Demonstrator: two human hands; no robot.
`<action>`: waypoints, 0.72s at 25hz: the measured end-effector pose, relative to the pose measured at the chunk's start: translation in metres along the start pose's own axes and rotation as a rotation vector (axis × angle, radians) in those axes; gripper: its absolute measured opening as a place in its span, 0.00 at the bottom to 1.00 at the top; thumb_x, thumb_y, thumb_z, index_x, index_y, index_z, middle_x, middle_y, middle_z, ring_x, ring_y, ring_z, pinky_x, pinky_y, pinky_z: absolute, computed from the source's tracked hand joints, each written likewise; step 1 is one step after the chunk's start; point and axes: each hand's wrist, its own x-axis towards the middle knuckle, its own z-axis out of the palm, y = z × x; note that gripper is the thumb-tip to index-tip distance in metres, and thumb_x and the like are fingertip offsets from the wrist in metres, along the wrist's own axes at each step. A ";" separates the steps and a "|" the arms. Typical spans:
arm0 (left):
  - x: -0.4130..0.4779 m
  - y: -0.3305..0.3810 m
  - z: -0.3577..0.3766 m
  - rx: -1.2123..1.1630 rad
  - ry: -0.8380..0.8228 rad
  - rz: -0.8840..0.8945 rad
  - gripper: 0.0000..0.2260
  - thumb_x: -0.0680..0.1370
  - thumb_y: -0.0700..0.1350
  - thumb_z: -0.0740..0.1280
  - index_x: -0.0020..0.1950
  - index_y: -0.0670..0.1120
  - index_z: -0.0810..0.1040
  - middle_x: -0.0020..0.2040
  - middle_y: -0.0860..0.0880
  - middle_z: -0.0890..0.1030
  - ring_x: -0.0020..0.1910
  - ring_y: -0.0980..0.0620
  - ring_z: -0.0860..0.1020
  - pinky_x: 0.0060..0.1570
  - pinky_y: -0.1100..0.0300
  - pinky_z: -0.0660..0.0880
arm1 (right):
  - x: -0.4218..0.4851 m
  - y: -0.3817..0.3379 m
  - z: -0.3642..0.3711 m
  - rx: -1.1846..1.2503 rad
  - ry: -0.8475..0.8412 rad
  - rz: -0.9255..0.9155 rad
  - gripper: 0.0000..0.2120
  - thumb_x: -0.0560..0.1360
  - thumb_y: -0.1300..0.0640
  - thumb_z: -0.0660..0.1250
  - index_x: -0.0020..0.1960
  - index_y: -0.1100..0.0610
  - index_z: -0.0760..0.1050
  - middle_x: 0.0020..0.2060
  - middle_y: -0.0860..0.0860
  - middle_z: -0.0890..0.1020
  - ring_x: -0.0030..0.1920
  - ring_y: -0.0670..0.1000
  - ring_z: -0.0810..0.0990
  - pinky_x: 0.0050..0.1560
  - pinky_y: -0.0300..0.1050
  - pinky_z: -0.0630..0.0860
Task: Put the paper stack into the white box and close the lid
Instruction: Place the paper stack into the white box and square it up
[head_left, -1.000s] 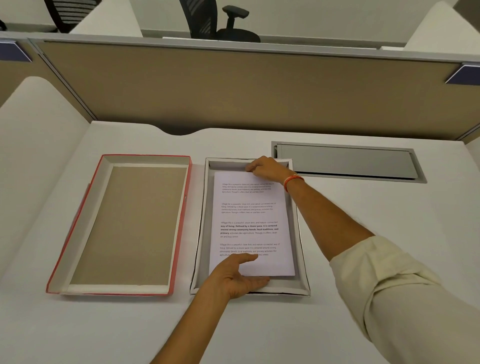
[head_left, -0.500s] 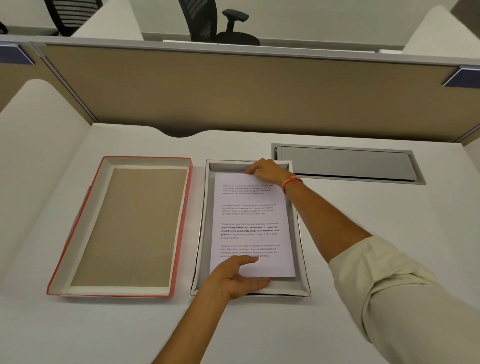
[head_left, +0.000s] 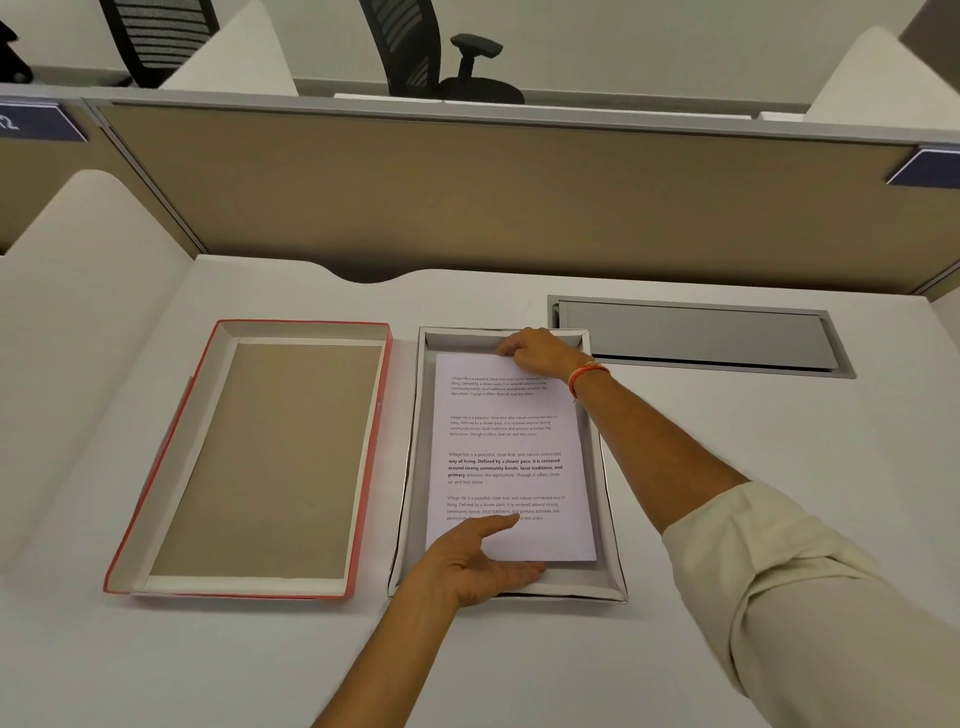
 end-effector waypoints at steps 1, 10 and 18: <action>-0.001 -0.001 -0.001 0.003 -0.012 0.005 0.19 0.70 0.29 0.73 0.55 0.45 0.74 0.61 0.34 0.74 0.59 0.24 0.73 0.61 0.29 0.71 | 0.000 0.000 -0.001 -0.006 -0.007 -0.008 0.18 0.81 0.64 0.54 0.64 0.60 0.78 0.64 0.57 0.79 0.62 0.59 0.77 0.67 0.53 0.73; -0.023 0.004 -0.009 0.148 -0.157 -0.028 0.20 0.73 0.31 0.73 0.63 0.43 0.75 0.64 0.26 0.73 0.64 0.24 0.72 0.67 0.33 0.68 | -0.009 -0.006 -0.014 0.006 0.008 -0.005 0.22 0.80 0.67 0.54 0.72 0.58 0.69 0.73 0.55 0.69 0.74 0.57 0.66 0.76 0.52 0.60; -0.066 0.083 -0.031 0.398 -0.049 0.605 0.16 0.75 0.34 0.70 0.62 0.33 0.76 0.57 0.35 0.83 0.55 0.42 0.84 0.55 0.52 0.81 | -0.045 -0.070 0.049 0.563 0.200 -0.034 0.28 0.77 0.59 0.68 0.74 0.60 0.64 0.71 0.57 0.71 0.71 0.55 0.71 0.71 0.50 0.69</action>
